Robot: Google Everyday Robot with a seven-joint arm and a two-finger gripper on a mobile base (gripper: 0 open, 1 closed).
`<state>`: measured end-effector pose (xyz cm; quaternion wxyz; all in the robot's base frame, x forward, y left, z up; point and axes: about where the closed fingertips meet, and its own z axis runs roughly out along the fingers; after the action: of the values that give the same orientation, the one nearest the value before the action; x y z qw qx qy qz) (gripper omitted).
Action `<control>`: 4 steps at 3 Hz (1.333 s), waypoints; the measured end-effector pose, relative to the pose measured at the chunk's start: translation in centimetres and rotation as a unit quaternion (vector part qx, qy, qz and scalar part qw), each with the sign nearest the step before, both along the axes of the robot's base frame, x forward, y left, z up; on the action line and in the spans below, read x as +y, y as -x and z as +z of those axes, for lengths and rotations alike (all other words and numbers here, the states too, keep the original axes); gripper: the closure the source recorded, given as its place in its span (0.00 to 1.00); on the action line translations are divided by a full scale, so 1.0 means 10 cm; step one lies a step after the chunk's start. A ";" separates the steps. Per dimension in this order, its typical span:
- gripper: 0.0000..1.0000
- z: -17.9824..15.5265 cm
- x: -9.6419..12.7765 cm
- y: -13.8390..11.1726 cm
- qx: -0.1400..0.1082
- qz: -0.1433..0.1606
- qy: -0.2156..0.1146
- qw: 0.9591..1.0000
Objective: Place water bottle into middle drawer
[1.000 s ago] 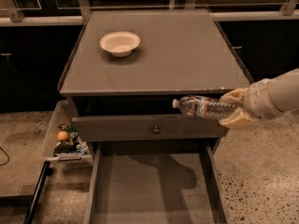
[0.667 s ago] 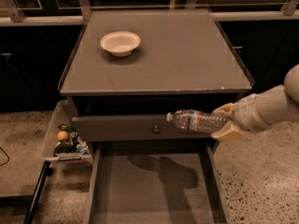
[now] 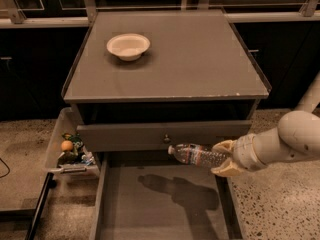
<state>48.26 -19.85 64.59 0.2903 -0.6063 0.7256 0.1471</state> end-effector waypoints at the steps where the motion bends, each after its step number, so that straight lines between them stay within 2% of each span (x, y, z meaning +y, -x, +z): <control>1: 1.00 -0.64 0.08 -0.14 0.003 0.015 -0.020 1.000; 2: 1.00 -0.64 0.08 -0.14 0.003 0.015 -0.020 1.000; 3: 1.00 -0.82 0.13 -0.14 0.016 0.015 -0.025 0.999; 4: 1.00 -1.23 0.21 -0.15 0.036 0.007 -0.026 0.999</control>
Offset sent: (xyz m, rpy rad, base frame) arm 0.0268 0.0032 -0.0722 0.0614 0.0112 0.0478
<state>49.78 -17.73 52.27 0.2785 -0.5980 0.7272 0.1897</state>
